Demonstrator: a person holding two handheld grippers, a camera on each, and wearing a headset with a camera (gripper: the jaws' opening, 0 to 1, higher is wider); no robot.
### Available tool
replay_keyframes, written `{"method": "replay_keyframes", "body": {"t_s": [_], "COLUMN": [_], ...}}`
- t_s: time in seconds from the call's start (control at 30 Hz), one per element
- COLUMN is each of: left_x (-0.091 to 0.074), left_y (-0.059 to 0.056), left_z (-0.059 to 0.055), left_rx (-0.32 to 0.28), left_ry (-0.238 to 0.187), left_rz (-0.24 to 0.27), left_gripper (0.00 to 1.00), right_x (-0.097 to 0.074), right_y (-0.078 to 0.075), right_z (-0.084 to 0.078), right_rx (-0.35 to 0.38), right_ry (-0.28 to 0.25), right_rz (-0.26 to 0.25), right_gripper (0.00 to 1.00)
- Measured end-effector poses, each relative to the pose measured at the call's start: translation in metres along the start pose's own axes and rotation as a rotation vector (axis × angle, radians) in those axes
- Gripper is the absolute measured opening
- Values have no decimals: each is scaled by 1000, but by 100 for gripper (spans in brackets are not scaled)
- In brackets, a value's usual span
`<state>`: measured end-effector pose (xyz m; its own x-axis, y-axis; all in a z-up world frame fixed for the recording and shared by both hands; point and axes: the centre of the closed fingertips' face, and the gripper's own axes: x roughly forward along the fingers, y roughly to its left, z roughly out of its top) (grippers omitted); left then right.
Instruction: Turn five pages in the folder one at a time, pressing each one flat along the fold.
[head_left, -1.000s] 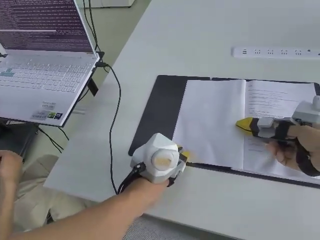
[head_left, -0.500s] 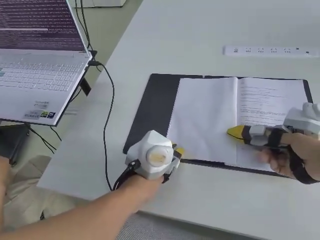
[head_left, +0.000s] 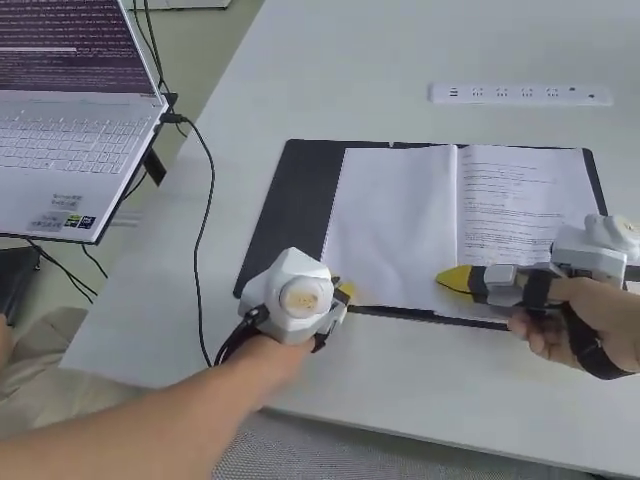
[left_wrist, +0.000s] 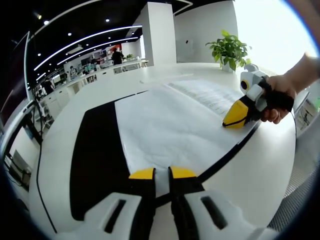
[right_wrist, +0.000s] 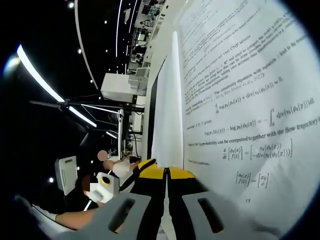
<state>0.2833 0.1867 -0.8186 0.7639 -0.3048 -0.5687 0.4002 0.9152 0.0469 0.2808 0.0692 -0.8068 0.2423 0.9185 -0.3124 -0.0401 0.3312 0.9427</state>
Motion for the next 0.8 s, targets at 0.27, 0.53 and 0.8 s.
{"method": "replay_keyframes", "body": {"t_s": [0.27,0.53,0.8], "left_x": [0,0,0], "left_y": [1,1,1], "left_z": [0,0,1], "left_rx": [-4,-8,-28], "left_ry": [-5,-7,-5], "left_rz": [1,2,2], "left_gripper": [9,9,9], "right_x": [-6,-16,-36], "right_y": [1,9,22], "right_z": [-24,-62,-71], "right_rx": [16,4,-32], "right_ry": [31,64,0], "right_rz": [9,-1,23], "right_gripper": [0,0,0]}}
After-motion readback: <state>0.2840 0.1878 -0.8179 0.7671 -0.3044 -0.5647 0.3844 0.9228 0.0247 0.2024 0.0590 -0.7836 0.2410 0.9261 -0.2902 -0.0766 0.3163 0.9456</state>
